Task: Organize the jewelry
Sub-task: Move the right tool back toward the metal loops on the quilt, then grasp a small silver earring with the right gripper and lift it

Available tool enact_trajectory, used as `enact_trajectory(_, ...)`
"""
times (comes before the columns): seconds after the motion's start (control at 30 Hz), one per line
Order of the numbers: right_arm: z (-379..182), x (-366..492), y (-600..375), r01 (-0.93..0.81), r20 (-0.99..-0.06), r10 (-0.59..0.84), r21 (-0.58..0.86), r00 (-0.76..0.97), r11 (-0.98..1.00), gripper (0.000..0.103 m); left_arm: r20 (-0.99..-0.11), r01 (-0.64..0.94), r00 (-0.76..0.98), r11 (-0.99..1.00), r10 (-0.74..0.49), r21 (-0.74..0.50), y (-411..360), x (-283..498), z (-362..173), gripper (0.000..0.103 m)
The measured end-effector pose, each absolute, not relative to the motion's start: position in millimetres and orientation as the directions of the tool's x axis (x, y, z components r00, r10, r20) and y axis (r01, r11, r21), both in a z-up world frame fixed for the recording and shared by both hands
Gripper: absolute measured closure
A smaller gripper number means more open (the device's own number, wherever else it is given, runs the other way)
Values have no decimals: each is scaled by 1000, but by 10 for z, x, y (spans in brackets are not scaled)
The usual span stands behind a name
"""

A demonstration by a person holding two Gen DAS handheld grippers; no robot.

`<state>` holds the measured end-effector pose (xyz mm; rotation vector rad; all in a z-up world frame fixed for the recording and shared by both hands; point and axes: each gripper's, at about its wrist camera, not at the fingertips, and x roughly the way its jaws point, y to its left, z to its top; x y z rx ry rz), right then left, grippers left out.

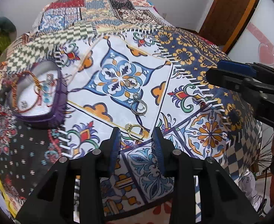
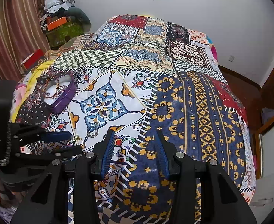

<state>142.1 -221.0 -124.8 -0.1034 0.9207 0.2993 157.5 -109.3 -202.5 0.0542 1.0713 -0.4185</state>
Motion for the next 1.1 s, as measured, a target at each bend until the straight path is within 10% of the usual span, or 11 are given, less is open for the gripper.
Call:
enact_trajectory(0.3, -1321, 1410, -2090, -328, -808, 231, 50, 543, 944, 64, -846, 345, 420, 920, -329, -186, -1040, 1617, -2096, 81)
enact_trajectory(0.37, -1343, 1425, -2049, -336, -812, 238, 55, 533, 940, 64, -847, 338, 425, 924, -319, -178, -1019, 1650, -2107, 97)
enact_trajectory(0.93, -1604, 1857, -1649, -351, -856, 295, 145, 424, 925, 65, -808, 258, 500, 944, -311, -203, -538, 1733, -1991, 97)
enact_trajectory(1.1, -1759, 1938, -1523, -366, -882, 272, 125, 385, 922, 85, -803, 256, 509, 945, -310, -202, -527, 1776, -1986, 97)
